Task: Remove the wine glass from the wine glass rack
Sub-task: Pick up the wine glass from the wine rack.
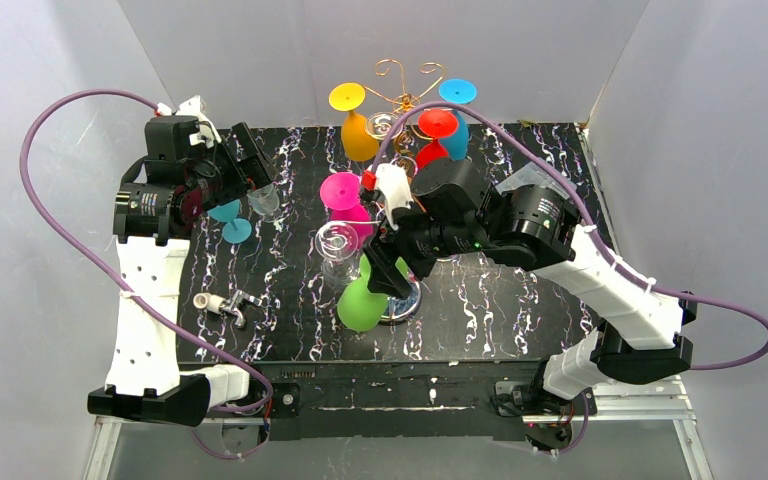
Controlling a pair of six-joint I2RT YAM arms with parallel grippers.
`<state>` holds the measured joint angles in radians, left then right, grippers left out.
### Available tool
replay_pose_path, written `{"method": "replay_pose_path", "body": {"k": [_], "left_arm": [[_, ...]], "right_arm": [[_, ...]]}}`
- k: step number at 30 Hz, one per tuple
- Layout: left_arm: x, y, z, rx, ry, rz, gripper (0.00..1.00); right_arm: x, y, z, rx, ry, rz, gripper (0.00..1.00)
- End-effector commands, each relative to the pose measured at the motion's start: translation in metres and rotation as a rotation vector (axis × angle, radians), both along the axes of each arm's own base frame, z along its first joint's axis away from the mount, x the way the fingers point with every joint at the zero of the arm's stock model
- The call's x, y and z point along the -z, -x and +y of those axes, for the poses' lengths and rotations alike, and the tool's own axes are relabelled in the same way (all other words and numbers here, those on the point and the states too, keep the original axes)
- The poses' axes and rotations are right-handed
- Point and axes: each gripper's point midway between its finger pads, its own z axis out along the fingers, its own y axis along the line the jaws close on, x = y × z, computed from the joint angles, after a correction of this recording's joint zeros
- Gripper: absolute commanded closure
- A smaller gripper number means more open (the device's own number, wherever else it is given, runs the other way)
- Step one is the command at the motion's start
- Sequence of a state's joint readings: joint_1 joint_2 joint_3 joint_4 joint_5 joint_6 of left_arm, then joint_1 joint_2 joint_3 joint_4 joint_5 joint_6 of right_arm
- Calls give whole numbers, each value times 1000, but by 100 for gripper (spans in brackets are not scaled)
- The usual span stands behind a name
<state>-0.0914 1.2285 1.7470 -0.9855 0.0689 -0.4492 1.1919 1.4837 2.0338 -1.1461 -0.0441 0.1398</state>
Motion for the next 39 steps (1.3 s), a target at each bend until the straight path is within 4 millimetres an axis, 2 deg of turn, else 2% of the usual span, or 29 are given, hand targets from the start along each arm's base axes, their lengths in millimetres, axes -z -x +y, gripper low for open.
{"method": "replay_pose_path", "body": {"k": [1,13,19,39], "left_arm": [[-9,4,-2,22,-1,-35,6],[-10,5,-2,25,-6,-42,5],[-11,5,-2,27,-5,-43,5],[-15,10,-16,96,39,-41,5]], "right_arm": [[-26,-12,6,60,-91,-54,36],[-21,-28,4,149,-56,-84,36],[-19,-32,-3,175,-31,-99,36],[-11,-30,-24,199,32,-105,37]]}}
